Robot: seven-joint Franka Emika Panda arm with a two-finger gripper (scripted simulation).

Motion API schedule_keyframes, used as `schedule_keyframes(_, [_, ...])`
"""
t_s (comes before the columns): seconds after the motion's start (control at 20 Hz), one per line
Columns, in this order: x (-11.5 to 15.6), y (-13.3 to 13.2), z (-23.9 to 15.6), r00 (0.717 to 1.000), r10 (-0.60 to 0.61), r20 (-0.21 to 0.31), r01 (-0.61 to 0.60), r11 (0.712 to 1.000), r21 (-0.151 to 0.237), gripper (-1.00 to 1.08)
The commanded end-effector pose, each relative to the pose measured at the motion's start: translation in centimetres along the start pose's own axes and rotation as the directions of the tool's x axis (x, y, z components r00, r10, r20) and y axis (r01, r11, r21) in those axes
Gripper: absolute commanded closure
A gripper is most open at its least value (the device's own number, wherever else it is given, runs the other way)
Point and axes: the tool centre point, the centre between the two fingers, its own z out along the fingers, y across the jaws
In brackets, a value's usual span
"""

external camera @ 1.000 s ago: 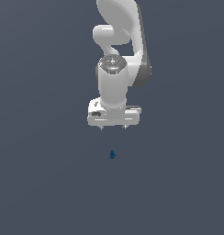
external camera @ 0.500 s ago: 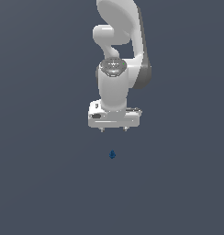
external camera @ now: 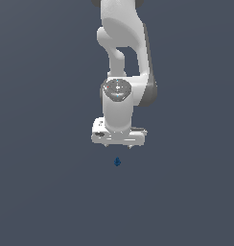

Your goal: Pick up the object and move it to a goal position.

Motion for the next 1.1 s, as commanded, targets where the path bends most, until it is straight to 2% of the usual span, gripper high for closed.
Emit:
schedule_keyframes(0.0, [0.8, 0.1, 1.2, 1.0, 0.025, 0.004, -0.025, 1.0, -0.003, -0.92])
schedule_keyframes(0.45, [2.4, 0.2, 3.8, 0.997, 0.073, 0.012, -0.073, 0.997, -0.011, -0.92])
schedule_keyframes(0.8, [2.4, 0.2, 4.3, 0.997, 0.074, 0.013, -0.074, 0.997, -0.012, -0.92])
schedule_keyframes(1.05, [2.3, 0.2, 6.5, 0.997, 0.076, 0.012, -0.075, 0.997, -0.012, -0.92])
